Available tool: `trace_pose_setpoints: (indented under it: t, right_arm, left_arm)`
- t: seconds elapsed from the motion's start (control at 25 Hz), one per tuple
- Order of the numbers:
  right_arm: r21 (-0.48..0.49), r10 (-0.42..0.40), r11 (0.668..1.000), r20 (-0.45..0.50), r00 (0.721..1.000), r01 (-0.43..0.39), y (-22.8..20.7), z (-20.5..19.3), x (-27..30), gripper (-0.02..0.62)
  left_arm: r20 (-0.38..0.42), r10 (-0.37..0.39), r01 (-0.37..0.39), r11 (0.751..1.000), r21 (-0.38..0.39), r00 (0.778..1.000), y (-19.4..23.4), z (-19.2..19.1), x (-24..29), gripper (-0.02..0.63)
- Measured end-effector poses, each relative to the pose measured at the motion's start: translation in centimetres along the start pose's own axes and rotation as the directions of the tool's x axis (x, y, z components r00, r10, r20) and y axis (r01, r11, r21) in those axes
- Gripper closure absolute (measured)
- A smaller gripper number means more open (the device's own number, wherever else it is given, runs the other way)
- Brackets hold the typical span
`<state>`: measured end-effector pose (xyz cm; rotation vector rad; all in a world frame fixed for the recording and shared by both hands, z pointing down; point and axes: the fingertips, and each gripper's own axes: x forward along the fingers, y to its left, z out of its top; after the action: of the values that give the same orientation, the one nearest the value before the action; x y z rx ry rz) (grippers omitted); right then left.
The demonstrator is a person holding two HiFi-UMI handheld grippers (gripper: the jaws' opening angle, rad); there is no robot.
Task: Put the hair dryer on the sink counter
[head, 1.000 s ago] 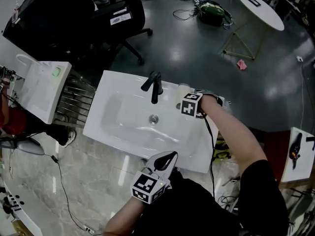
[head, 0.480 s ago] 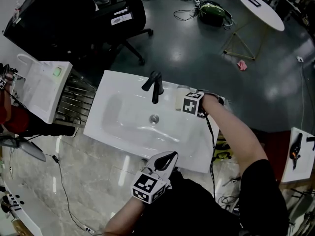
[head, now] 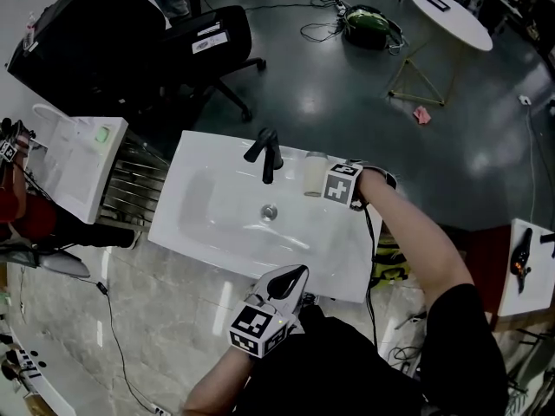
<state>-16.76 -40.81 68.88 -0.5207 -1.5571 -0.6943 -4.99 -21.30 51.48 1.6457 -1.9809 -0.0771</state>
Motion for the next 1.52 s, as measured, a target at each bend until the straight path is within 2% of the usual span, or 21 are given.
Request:
trace_pose_setpoints:
  t: [0.16,0.28,0.36,0.44,0.48,0.52,0.56,0.68,0.84,0.96,1.04,1.16,1.24,1.4,1.52]
  right_arm:
    - [0.020,-0.010,1.000,0.041,0.999,0.009,0.4,-0.4,-1.5,0.322]
    - [0.056,-0.024,0.998,0.107,0.994,0.018,0.7,-0.3,-3.0,0.324]
    - [0.092,-0.052,0.995,0.171,0.984,0.037,0.9,0.0,-4.6,0.324]
    - [0.144,-0.098,0.988,0.256,0.962,0.062,1.2,0.4,-6.7,0.350]
    - [0.180,-0.133,0.980,0.303,0.944,0.080,1.3,0.7,-7.9,0.406]
    - [0.224,-0.170,0.970,0.348,0.922,0.095,1.4,0.9,-9.1,0.546]
    - [0.273,-0.201,0.957,0.393,0.897,0.095,1.7,1.2,-10.2,0.594]
    - [0.400,-0.239,0.917,0.551,0.800,-0.002,3.8,2.4,-13.4,0.594]
    - [0.505,-0.287,0.839,0.726,0.625,-0.202,8.1,4.7,-17.8,0.594]
    - [0.529,-0.337,0.792,0.795,0.504,-0.306,11.3,6.5,-21.1,0.594]
    - [0.541,-0.369,0.765,0.812,0.452,-0.348,13.2,7.5,-22.8,0.594]
    - [0.563,-0.412,0.727,0.816,0.405,-0.393,16.3,8.3,-24.5,0.594]
    - [0.566,-0.426,0.714,0.818,0.387,-0.412,18.4,8.9,-25.4,0.594]
    - [0.573,-0.450,0.695,0.817,0.359,-0.434,22.2,9.8,-26.7,0.594]
    - [0.572,-0.452,0.694,0.819,0.354,-0.437,25.0,10.7,-27.1,0.594]
  left_arm:
    - [0.012,0.015,-0.015,1.000,0.010,1.000,-0.3,0.3,-0.4,0.603]
    - [0.023,0.023,-0.023,1.000,0.019,0.999,-0.5,0.5,-1.0,0.603]
    - [0.030,0.026,-0.027,0.999,0.026,0.999,-0.5,0.7,-1.5,0.603]
    - [0.037,0.030,-0.031,0.999,0.031,0.999,-0.4,0.8,-2.2,0.603]
    - [0.041,0.032,-0.033,0.999,0.033,0.999,-0.3,0.8,-2.5,0.603]
    - [0.045,0.033,-0.035,0.999,0.033,0.998,-0.2,0.8,-2.9,0.603]
    - [0.050,0.035,-0.037,0.999,0.034,0.998,-0.1,0.9,-3.3,0.603]
    - [0.061,0.033,-0.035,0.999,0.038,0.998,0.3,1.2,-4.7,0.603]
    - [0.065,0.013,-0.017,0.999,0.052,0.998,0.8,1.2,-6.8,0.603]
    - [0.070,0.008,-0.012,0.998,0.059,0.998,1.4,1.5,-8.6,0.603]
    - [0.077,0.001,-0.005,0.998,0.055,0.997,1.8,1.5,-9.9,0.603]
    - [0.082,-0.011,0.007,0.999,0.050,0.997,2.1,0.9,-11.8,0.603]
    - [0.087,-0.017,0.012,0.998,0.055,0.996,1.9,0.6,-13.1,0.603]
    - [0.092,-0.017,0.011,0.998,0.061,0.996,1.3,0.4,-15.5,0.603]
    - [0.096,-0.028,0.023,0.998,0.058,0.995,0.9,-0.6,-17.0,0.603]
